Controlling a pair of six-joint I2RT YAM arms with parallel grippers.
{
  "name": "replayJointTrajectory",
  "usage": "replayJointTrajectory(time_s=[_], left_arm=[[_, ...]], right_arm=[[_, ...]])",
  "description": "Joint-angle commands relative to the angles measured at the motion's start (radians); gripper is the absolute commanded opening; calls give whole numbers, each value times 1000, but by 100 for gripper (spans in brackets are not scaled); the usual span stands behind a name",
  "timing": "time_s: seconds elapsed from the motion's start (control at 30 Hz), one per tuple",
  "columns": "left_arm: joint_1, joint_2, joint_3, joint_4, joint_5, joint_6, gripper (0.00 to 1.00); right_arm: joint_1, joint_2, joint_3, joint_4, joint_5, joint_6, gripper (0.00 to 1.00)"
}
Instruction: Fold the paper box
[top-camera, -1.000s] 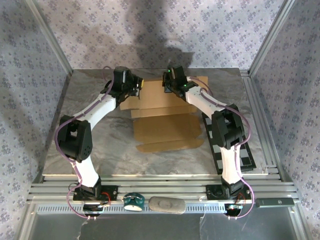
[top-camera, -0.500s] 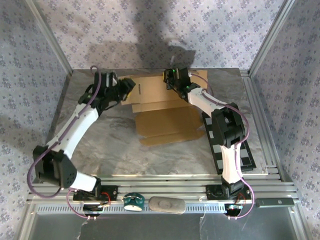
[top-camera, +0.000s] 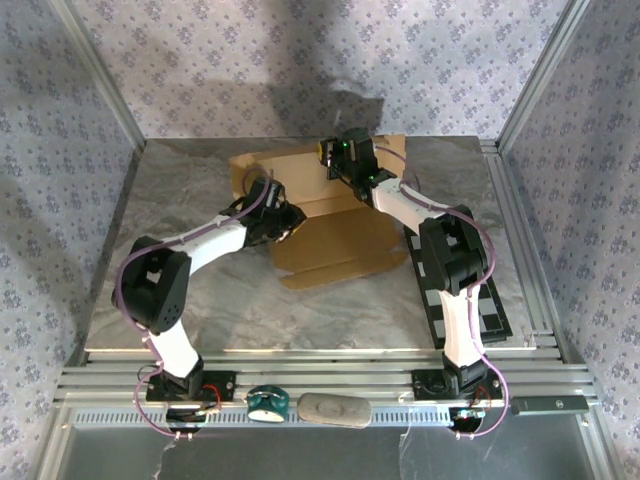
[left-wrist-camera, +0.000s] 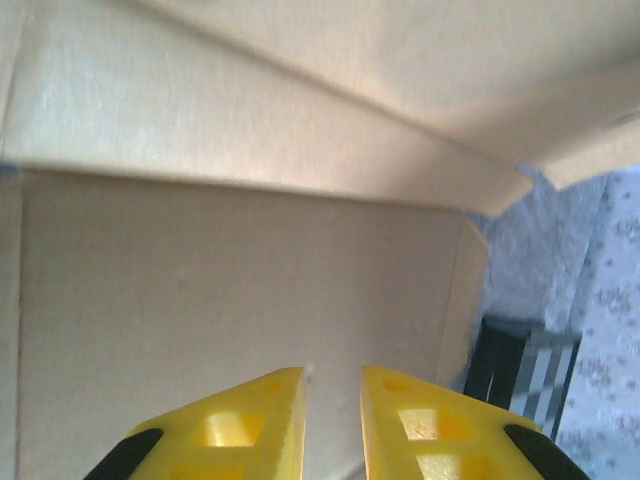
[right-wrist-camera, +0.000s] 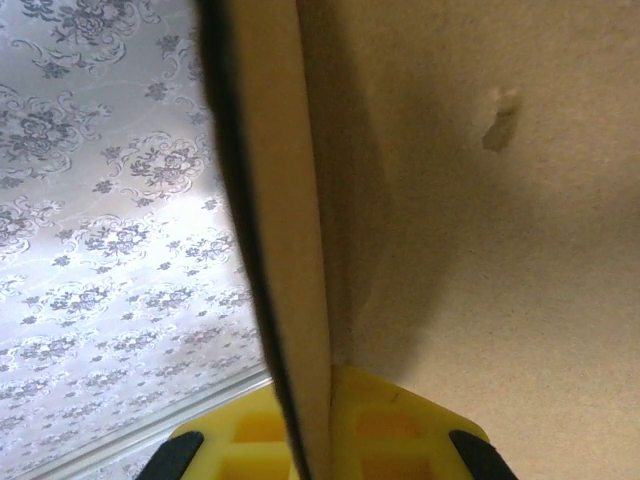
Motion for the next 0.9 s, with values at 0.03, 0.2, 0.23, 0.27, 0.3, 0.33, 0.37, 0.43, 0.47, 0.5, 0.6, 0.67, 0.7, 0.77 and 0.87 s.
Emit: replayJointTrajectory(time_s=[0.03, 0.2, 0.23, 0.27, 0.3, 0.33, 0.37, 0.43, 0.47, 0.5, 0.6, 0.67, 0.7, 0.77, 0.87], left_arm=[[-7, 62, 57, 202, -115, -42, 20], [-7, 160, 116, 240, -153, -37, 18], [-10, 175, 123, 238, -158, -39, 17], [-12, 190, 131, 235, -164, -38, 17], [-15, 205, 134, 218, -176, -39, 17], [-14, 215, 131, 210, -186, -43, 16], [-15, 225, 121, 225, -196, -46, 16], [-14, 246, 117, 226, -207, -49, 15], [-14, 258, 123, 217, -210, -45, 15], [-14, 269, 130, 201, -214, -37, 15], [-8, 293, 136, 186, -224, -34, 15], [0, 300, 135, 193, -212, -31, 15], [5, 297, 138, 196, -204, -21, 15], [14, 288, 148, 177, -188, 1, 15], [29, 238, 131, 165, -156, 15, 17]], right_arm=[[5, 2, -7, 5, -14, -13, 0], [12, 0, -9, -3, -16, -6, 0], [13, -1, -9, -5, -15, -6, 0], [13, -1, -9, -6, -16, -4, 0], [15, -1, -8, -11, -15, -4, 0], [15, 0, -8, -14, -15, -4, 0], [15, 2, -6, -14, -17, -3, 0], [16, 6, -6, -15, -20, 1, 0], [19, 8, -8, -14, -21, 3, 0], [21, 10, -9, -14, -24, 5, 0], [23, 20, -14, -11, -35, 11, 0], [24, 19, -24, -11, -35, 11, 0], [23, 19, -30, -9, -38, 10, 0], [20, 18, -43, -6, -41, 6, 0], [14, 17, -67, 13, -46, -5, 0]])
